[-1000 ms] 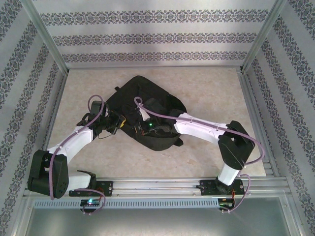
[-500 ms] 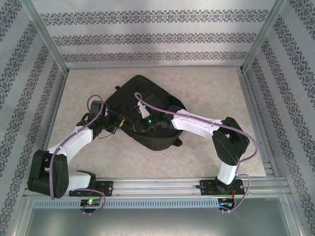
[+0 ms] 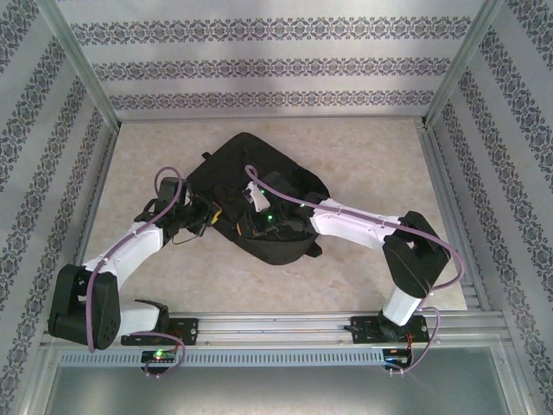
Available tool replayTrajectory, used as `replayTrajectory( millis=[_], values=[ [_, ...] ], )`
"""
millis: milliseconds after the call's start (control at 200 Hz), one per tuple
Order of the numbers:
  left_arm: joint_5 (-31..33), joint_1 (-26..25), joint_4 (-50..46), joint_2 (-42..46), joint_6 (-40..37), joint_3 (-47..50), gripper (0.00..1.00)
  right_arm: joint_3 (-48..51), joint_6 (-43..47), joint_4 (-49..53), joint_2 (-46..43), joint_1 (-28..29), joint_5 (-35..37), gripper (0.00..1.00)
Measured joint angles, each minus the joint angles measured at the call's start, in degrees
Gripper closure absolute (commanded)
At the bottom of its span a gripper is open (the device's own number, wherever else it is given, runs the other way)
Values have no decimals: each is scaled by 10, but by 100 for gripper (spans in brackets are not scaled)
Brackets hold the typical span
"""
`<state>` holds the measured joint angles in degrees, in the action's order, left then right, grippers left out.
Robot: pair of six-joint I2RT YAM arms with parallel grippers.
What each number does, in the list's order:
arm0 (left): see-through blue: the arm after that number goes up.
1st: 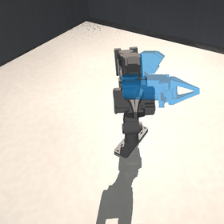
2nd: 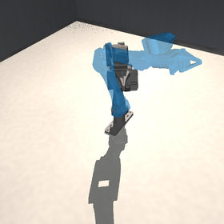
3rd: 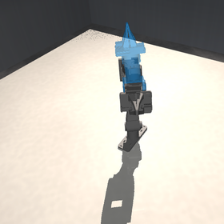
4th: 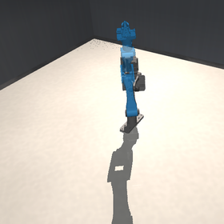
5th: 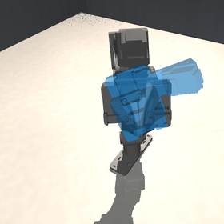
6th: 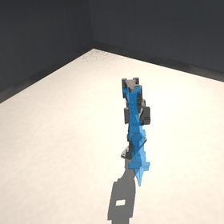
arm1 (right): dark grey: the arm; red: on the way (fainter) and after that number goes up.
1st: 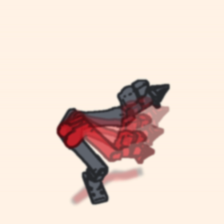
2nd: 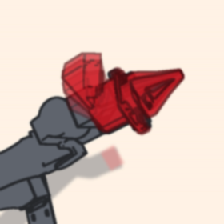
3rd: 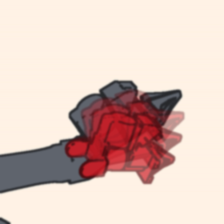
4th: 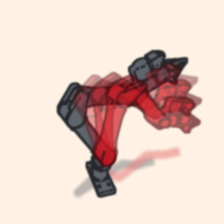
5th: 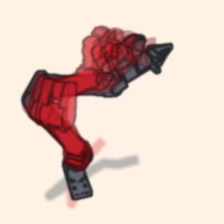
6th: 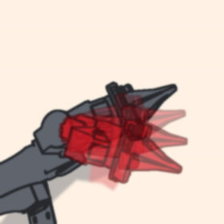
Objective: Pack the student bag
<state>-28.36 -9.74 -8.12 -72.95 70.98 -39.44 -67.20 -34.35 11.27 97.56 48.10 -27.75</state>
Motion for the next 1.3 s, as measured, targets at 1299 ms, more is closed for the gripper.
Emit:
replayTrajectory(
  millis=[1299],
  values=[
    [0,0,-4,3,1,0,100,23,-35,-4,-51,-11,-38,64]
  ],
)
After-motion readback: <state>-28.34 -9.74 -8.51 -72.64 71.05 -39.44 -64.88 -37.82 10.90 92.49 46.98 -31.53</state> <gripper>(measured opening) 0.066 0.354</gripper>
